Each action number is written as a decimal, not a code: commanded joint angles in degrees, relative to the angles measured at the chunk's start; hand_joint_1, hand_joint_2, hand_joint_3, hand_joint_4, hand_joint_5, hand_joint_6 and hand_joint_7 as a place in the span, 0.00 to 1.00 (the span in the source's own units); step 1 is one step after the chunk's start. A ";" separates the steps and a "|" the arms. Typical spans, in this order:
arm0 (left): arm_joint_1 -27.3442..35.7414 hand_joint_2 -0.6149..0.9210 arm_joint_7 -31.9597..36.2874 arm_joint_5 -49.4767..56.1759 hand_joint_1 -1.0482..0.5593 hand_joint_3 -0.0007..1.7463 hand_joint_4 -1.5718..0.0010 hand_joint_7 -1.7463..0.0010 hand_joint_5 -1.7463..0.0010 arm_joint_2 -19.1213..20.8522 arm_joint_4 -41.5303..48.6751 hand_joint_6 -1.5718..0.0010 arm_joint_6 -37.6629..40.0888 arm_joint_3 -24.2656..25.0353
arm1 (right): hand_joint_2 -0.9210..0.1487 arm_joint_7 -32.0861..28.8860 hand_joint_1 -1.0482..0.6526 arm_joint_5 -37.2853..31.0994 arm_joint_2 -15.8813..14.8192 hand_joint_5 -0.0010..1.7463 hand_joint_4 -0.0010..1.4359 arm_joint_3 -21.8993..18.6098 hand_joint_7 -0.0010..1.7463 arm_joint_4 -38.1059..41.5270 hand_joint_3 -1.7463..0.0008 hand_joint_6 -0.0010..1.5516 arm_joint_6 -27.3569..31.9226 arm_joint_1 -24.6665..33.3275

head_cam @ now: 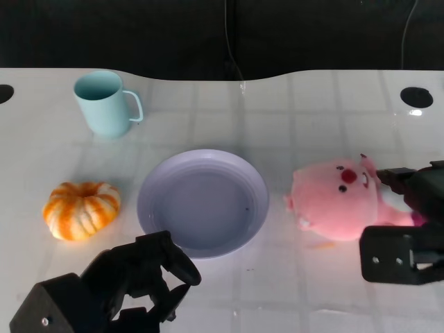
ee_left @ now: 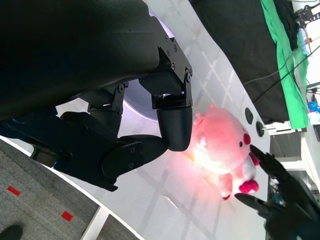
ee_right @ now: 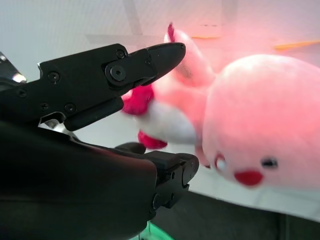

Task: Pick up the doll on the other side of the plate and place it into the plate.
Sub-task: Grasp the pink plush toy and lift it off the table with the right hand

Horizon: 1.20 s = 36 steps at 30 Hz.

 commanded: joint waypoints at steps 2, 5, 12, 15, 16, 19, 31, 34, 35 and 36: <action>0.28 0.90 -0.02 -0.08 0.50 0.44 0.62 0.23 0.00 0.76 -0.51 0.59 -0.31 0.56 | 0.00 -2.11 0.17 1.11 1.61 0.17 0.06 2.29 0.01 8.39 0.97 0.12 -0.51 -4.37; 0.51 0.90 0.26 0.24 0.49 0.44 0.62 0.23 0.00 0.74 -1.01 0.59 0.17 0.40 | 0.00 -6.02 0.16 1.73 4.35 0.17 0.09 4.46 0.01 18.06 0.96 0.14 -1.60 -8.26; 1.02 0.90 0.39 0.22 0.49 0.44 0.62 0.24 0.00 0.50 -1.94 0.58 0.64 0.20 | 0.00 -16.30 0.21 5.18 9.94 0.09 0.26 6.79 0.03 38.14 0.93 0.28 -5.46 -15.91; 1.20 0.90 0.50 0.49 0.49 0.44 0.62 0.23 0.00 0.51 -2.38 0.58 0.96 0.02 | 0.00 -26.23 0.38 8.16 11.92 0.11 0.51 5.62 0.06 46.25 0.96 0.48 -10.30 -17.76; 1.25 0.90 0.51 0.38 0.49 0.44 0.62 0.23 0.00 0.44 -2.51 0.58 1.09 0.00 | 0.00 -29.99 0.43 8.79 12.23 0.14 0.61 5.55 0.08 48.74 0.96 0.56 -12.36 -18.27; 1.41 0.90 0.35 0.06 0.49 0.43 0.62 0.23 0.00 0.29 -2.56 0.59 0.74 -0.02 | 0.00 -36.63 0.47 8.61 12.06 0.28 0.74 7.30 0.05 53.87 0.96 0.74 -16.31 -19.77; 0.31 0.89 0.76 0.69 0.49 0.44 0.63 0.23 0.00 -0.12 -1.17 0.58 0.58 0.00 | 0.01 -45.01 0.48 9.65 10.24 0.93 0.55 8.80 0.53 54.60 0.95 0.59 -17.20 -22.88; 0.24 0.89 0.87 0.92 0.48 0.45 0.64 0.22 0.00 0.07 -1.20 0.59 0.48 0.44 | 0.02 -47.89 0.49 11.92 9.48 0.99 0.59 6.52 0.85 52.34 0.89 0.50 -19.56 -22.82; 0.20 0.89 0.87 0.93 0.49 0.44 0.64 0.21 0.00 0.11 -1.23 0.59 0.59 0.53 | 0.12 -48.28 0.49 12.35 9.30 1.00 0.61 6.12 0.93 51.70 0.76 0.47 -20.00 -22.75; 0.15 0.89 0.84 1.06 0.49 0.44 0.64 0.21 0.00 0.22 -1.34 0.59 0.88 0.52 | 0.18 -49.13 0.49 12.77 9.28 1.00 0.61 5.67 0.95 50.90 0.69 0.46 -20.32 -22.66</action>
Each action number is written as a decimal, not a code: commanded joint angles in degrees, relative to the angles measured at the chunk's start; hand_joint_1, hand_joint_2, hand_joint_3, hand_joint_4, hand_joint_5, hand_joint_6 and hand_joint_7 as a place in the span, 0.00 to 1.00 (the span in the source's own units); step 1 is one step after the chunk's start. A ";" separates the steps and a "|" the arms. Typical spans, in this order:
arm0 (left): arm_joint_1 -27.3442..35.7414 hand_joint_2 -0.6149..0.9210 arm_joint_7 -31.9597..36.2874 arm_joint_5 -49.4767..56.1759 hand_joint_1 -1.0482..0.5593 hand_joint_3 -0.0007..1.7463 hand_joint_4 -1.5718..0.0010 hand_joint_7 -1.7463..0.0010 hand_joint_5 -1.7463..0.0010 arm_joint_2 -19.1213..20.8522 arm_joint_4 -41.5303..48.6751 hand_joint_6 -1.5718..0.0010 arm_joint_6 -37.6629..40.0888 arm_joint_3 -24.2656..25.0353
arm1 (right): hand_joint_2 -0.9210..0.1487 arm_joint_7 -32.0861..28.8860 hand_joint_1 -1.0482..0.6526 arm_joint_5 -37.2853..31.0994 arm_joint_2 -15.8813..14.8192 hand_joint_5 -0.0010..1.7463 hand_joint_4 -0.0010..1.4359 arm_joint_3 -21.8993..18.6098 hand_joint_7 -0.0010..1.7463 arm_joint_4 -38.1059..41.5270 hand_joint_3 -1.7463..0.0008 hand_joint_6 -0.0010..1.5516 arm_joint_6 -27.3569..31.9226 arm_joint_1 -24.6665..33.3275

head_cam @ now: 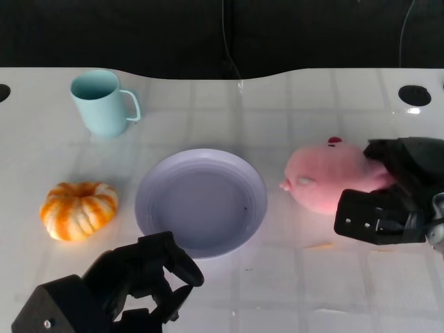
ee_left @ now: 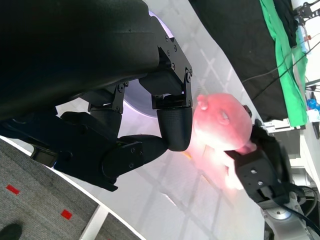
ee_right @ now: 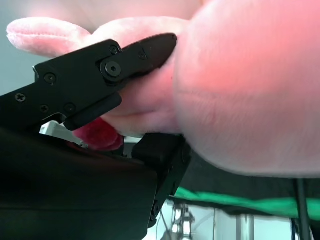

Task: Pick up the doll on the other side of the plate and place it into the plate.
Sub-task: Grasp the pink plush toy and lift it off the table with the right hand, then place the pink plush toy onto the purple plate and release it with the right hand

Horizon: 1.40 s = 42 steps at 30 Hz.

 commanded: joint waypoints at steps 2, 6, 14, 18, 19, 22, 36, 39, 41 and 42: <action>-0.38 0.92 0.47 0.56 0.48 0.39 0.63 0.23 0.00 0.84 0.02 0.59 -0.13 0.60 | 0.38 -2.81 0.50 2.83 -1.07 1.00 0.63 -2.79 0.99 -3.83 0.46 0.47 -0.90 0.23; -0.70 0.94 -0.06 -0.10 0.48 0.37 0.63 0.23 0.00 0.82 0.46 0.58 -0.12 0.62 | 0.50 -0.22 0.51 7.00 0.00 1.00 0.65 -5.84 0.99 -7.11 0.29 0.50 -1.20 0.21; -0.56 0.93 -0.28 -0.55 0.49 0.39 0.63 0.23 0.00 0.72 0.08 0.58 0.46 0.17 | 0.54 10.98 0.51 12.75 0.68 1.00 0.66 -8.74 1.00 -21.39 0.22 0.51 1.12 0.09; -0.38 0.92 0.07 -0.22 0.49 0.40 0.62 0.22 0.00 0.69 -0.36 0.58 0.77 -0.14 | 0.59 15.04 0.50 13.03 2.58 1.00 0.68 -7.84 1.00 -24.77 0.18 0.52 0.67 -1.27; -0.34 0.92 0.12 -0.06 0.49 0.40 0.62 0.22 0.00 0.72 -0.31 0.59 0.52 -0.16 | 0.60 15.74 0.49 12.56 3.53 1.00 0.68 -7.25 1.00 -25.32 0.17 0.52 1.21 -1.72; -0.17 0.92 0.08 0.31 0.50 0.40 0.61 0.22 0.00 0.89 0.05 0.59 -0.78 -0.16 | 0.59 16.95 0.48 11.69 6.25 1.00 0.67 -5.88 1.00 -25.58 0.21 0.50 2.30 -2.80; 2.34 0.88 0.22 0.14 0.50 0.44 0.60 0.23 0.00 0.43 -1.63 0.59 -0.16 -0.99 | 0.43 13.02 0.52 8.65 21.22 1.00 0.65 0.26 0.99 -11.06 0.37 0.47 2.09 -9.45; 2.54 0.89 0.34 0.23 0.50 0.44 0.61 0.23 0.00 0.21 -1.77 0.59 -0.47 -1.27 | 0.44 12.70 0.53 8.67 22.85 1.00 0.65 0.36 0.97 -7.58 0.38 0.47 2.25 -11.19; 2.63 0.90 0.38 0.49 0.51 0.44 0.62 0.23 0.00 0.24 -1.95 0.60 -0.74 -1.41 | 0.45 12.86 0.53 9.07 23.56 1.00 0.63 0.12 0.96 -5.46 0.39 0.47 2.14 -12.20; 2.65 0.90 0.42 0.54 0.51 0.44 0.62 0.23 0.00 0.23 -2.07 0.60 -0.73 -1.46 | 0.45 12.85 0.53 9.11 23.82 1.00 0.62 0.10 0.96 -4.63 0.40 0.48 2.29 -12.60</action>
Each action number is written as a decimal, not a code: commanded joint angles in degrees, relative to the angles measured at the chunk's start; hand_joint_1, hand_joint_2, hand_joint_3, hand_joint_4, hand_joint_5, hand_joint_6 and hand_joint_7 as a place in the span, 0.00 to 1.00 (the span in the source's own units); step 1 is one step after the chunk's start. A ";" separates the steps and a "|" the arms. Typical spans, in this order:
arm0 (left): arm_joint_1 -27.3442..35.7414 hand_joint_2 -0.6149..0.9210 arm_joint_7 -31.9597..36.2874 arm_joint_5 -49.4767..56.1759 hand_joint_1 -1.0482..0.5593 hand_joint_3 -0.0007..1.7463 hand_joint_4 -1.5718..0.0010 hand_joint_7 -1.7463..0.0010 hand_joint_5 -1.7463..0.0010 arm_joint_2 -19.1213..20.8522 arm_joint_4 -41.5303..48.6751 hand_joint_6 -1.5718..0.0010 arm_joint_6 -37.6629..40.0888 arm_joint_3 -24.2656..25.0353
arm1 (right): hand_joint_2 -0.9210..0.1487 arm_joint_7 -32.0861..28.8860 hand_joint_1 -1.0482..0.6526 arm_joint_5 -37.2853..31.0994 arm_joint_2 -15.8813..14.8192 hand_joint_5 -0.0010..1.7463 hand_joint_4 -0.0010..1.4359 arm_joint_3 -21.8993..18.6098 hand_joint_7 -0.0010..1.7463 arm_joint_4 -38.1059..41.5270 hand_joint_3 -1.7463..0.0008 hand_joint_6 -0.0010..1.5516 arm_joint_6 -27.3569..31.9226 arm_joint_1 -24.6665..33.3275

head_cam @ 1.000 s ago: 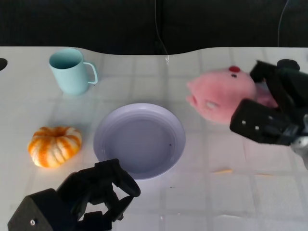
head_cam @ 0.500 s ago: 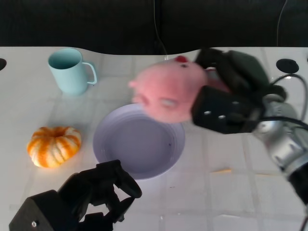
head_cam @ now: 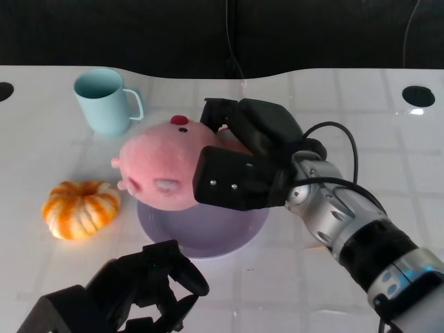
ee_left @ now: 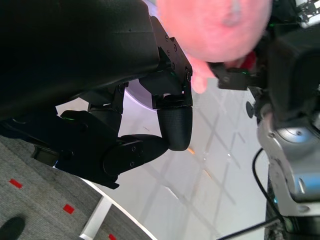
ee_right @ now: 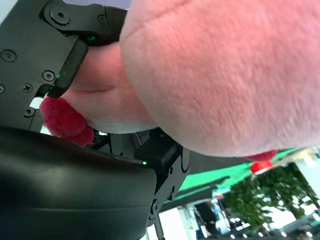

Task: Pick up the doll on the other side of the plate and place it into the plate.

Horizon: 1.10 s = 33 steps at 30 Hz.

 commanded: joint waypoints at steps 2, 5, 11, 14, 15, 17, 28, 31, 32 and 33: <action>0.66 0.90 0.55 0.43 0.51 0.44 0.62 0.23 0.00 0.38 -1.03 0.60 -0.26 -0.19 | 0.44 -0.57 0.53 0.80 0.90 1.00 0.59 -0.45 0.88 3.19 0.44 0.51 0.32 -3.48; 0.56 0.90 0.65 0.50 0.52 0.44 0.62 0.23 0.00 0.35 -1.25 0.60 0.22 -0.21 | 0.32 0.48 0.50 0.77 0.33 0.92 0.60 -0.25 0.56 3.36 0.65 0.58 0.13 -3.64; 0.17 0.89 0.61 1.12 0.51 0.44 0.63 0.23 0.00 0.59 -1.09 0.60 0.26 -0.31 | 0.01 9.84 0.34 -0.51 -2.69 0.38 0.28 1.98 0.03 0.79 0.91 0.38 0.62 -3.81; -0.11 0.90 0.47 1.31 0.50 0.43 0.62 0.23 0.00 0.45 -0.22 0.60 -0.84 -0.22 | 0.00 15.11 0.23 -1.32 -5.01 0.21 0.12 3.55 0.00 -3.29 0.87 0.19 1.49 -3.14; -0.18 0.90 0.46 1.36 0.50 0.43 0.62 0.23 0.00 0.43 -0.06 0.60 -1.02 -0.23 | 0.00 17.17 0.21 -1.35 -5.81 0.19 0.09 3.84 0.00 -5.35 0.86 0.16 1.99 -2.67; -0.25 0.90 0.45 1.40 0.50 0.42 0.62 0.23 0.00 0.42 0.14 0.60 -1.23 -0.25 | 0.00 20.45 0.16 -1.21 -6.87 0.16 0.04 4.13 0.00 -8.96 0.85 0.10 3.35 -1.83; -0.42 0.91 0.29 0.82 0.50 0.41 0.63 0.23 0.00 0.39 -0.41 0.59 0.30 -0.07 | 0.00 35.98 0.06 -0.03 -13.97 0.10 0.01 3.36 0.01 -30.60 0.85 0.05 8.82 3.42; -0.49 0.91 0.43 1.20 0.50 0.41 0.63 0.23 0.00 0.39 -0.10 0.60 -0.40 -0.19 | 0.00 37.12 0.07 0.83 -16.50 0.11 0.03 2.00 0.01 -38.21 0.85 0.06 9.00 7.03; -0.54 0.91 0.45 1.34 0.49 0.40 0.63 0.23 0.00 0.41 -0.07 0.60 -0.55 -0.25 | 0.00 36.74 0.08 1.02 -17.27 0.11 0.04 1.40 0.02 -40.66 0.85 0.07 8.74 8.62; -0.60 0.92 0.44 1.31 0.49 0.40 0.63 0.23 0.00 0.39 -0.14 0.60 -0.35 -0.28 | 0.00 35.91 0.09 1.29 -18.06 0.12 0.05 0.53 0.02 -43.28 0.85 0.08 8.15 10.63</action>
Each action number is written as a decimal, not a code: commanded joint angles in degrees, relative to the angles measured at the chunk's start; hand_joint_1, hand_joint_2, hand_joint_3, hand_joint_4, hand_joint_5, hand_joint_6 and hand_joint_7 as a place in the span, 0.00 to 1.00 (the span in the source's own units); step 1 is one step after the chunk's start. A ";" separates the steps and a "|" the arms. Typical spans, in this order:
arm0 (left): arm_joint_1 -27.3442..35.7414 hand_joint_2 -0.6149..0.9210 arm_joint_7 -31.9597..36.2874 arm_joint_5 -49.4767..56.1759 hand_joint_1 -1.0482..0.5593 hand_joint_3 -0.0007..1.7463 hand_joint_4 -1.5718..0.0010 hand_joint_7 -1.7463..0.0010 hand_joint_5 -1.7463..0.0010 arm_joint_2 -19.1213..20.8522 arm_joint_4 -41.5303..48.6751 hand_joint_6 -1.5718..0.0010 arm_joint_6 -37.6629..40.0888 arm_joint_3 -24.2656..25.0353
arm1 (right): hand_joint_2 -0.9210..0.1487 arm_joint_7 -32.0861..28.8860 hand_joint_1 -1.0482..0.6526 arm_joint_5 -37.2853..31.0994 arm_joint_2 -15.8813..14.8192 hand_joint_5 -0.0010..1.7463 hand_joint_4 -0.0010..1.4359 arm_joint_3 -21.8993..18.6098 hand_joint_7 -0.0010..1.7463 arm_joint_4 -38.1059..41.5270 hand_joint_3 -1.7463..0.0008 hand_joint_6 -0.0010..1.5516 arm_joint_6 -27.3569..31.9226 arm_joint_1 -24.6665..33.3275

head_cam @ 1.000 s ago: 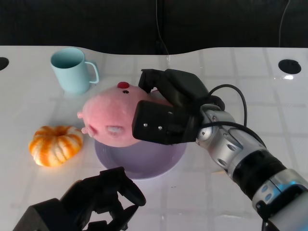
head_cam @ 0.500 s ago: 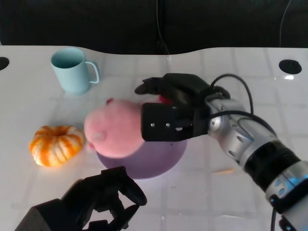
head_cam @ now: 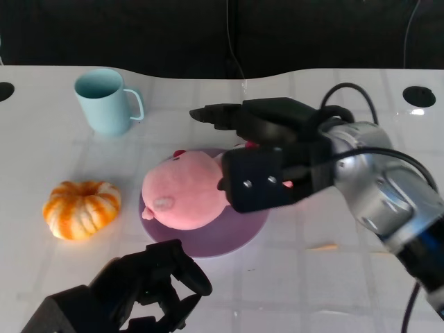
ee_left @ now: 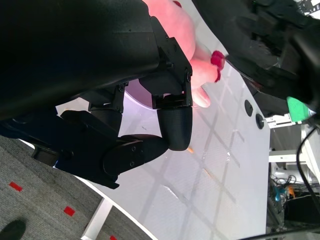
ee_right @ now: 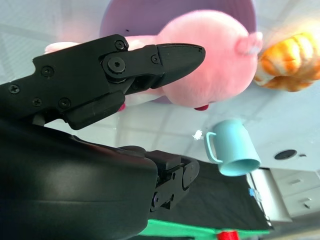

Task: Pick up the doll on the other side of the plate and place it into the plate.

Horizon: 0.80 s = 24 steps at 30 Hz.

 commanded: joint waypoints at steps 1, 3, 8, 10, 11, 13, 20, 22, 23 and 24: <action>-0.20 0.92 0.42 0.14 0.49 0.40 0.63 0.23 0.00 0.43 -0.02 0.60 0.00 0.12 | 0.00 -1.58 0.11 1.44 -3.28 0.14 0.08 -3.01 0.03 -8.13 0.85 0.10 -1.44 5.88; -0.35 0.92 0.43 0.03 0.49 0.39 0.63 0.23 0.00 0.37 -0.13 0.60 0.41 0.07 | 0.00 -3.42 0.16 2.76 -4.40 0.17 0.14 -5.23 0.04 -12.65 0.85 0.15 -2.95 10.09; -0.70 0.93 0.54 -0.10 0.49 0.38 0.63 0.23 0.00 0.15 0.40 0.60 0.21 0.02 | 0.00 -5.17 0.24 5.25 -7.79 0.27 0.28 -10.16 0.08 -22.65 0.87 0.27 -5.49 20.27; -0.88 0.93 0.50 0.10 0.49 0.38 0.63 0.23 0.00 0.26 0.64 0.60 0.03 0.00 | 0.00 -6.92 0.25 5.88 -8.83 0.29 0.31 -11.85 0.09 -24.49 0.88 0.29 -7.76 23.70; -1.01 0.93 0.42 0.20 0.49 0.38 0.62 0.23 0.00 0.37 0.90 0.60 -0.32 0.00 | 0.00 -8.44 0.30 6.48 -9.44 0.37 0.35 -13.08 0.10 -25.03 0.91 0.36 -9.80 25.90; -1.33 0.93 0.40 0.49 0.49 0.37 0.62 0.23 0.00 0.55 1.31 0.60 -0.66 -0.03 | 0.00 -10.03 0.35 8.34 -10.21 0.45 0.38 -15.54 0.12 -26.42 0.94 0.42 -11.94 30.08; -1.76 0.94 0.40 0.10 0.50 0.37 0.62 0.24 0.00 0.25 1.57 0.60 0.25 -0.05 | 0.04 -12.02 0.54 14.45 -10.77 0.64 0.55 -20.69 0.20 -28.21 0.97 0.62 -16.73 39.49; -1.76 0.94 0.39 0.08 0.50 0.37 0.62 0.24 0.00 0.25 1.51 0.60 0.29 -0.05 | 0.04 -12.09 0.56 15.79 -10.75 0.66 0.57 -21.59 0.21 -28.82 0.97 0.63 -17.48 41.36; -1.76 0.94 0.42 0.13 0.50 0.37 0.62 0.24 0.00 0.26 1.48 0.60 0.25 -0.06 | 0.03 -12.11 0.57 16.19 -10.72 0.68 0.58 -21.95 0.22 -29.18 0.97 0.65 -17.71 42.15; -1.77 0.94 0.47 0.26 0.50 0.37 0.62 0.24 0.00 0.29 1.39 0.60 0.34 -0.09 | 0.03 -12.12 0.58 16.37 -10.70 0.68 0.58 -22.43 0.23 -30.07 0.96 0.66 -17.41 43.36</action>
